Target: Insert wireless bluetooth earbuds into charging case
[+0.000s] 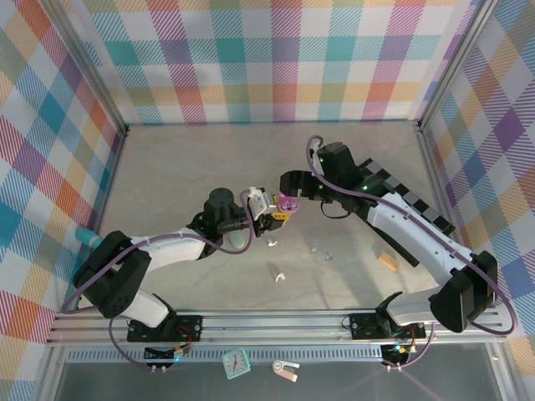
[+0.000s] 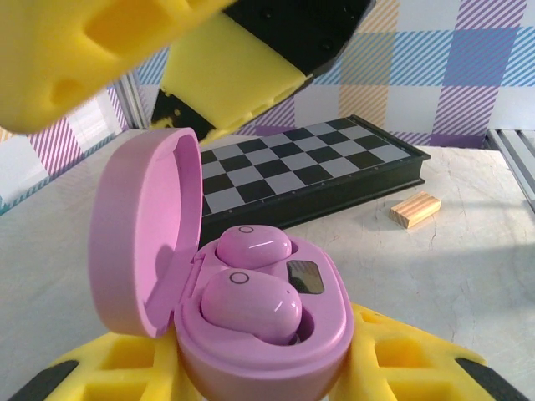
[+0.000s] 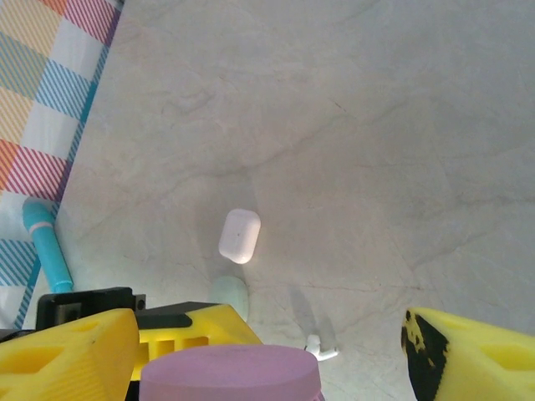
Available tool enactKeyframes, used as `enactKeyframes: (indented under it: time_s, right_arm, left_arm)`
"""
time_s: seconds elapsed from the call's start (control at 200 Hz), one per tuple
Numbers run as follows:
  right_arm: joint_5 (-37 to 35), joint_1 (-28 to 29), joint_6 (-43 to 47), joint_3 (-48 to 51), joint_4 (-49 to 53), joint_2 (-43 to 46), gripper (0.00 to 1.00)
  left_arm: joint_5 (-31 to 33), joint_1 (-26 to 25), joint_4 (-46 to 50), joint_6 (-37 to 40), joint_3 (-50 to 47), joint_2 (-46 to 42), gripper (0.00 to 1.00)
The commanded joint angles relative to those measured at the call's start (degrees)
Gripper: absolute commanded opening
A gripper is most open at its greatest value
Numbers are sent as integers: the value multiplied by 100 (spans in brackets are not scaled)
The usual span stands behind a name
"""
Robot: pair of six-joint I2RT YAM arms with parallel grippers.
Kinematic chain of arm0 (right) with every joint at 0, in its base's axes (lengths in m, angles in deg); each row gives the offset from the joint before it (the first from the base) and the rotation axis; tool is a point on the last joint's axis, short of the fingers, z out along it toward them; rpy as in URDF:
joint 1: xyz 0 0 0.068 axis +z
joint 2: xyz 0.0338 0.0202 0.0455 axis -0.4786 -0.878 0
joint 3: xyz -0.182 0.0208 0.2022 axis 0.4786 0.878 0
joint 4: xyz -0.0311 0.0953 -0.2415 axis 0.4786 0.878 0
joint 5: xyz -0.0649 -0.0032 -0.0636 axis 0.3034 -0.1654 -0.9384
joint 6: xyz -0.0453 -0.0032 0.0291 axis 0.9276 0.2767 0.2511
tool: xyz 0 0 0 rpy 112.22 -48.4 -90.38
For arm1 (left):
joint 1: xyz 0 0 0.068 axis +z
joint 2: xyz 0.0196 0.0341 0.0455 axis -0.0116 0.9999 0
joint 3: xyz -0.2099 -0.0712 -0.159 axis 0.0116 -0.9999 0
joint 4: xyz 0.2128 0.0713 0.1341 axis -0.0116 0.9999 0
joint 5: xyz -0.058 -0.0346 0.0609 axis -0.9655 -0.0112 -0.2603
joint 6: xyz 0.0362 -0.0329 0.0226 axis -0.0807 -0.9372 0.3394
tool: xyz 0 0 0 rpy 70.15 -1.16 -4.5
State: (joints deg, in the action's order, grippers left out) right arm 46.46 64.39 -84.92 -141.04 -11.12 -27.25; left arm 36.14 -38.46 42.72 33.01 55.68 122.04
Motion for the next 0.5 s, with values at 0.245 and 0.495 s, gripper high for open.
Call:
enactKeyframes:
  time_s: [0.245,0.495]
  right_arm:
    - [57,-2,-186,477,215,478,82]
    - [387,-106,-330,591,76,730,82]
  left_arm:
    - [95,9,-885,-554,-51,-68,19]
    - [137,10,-1013,-631,-89,-69,19]
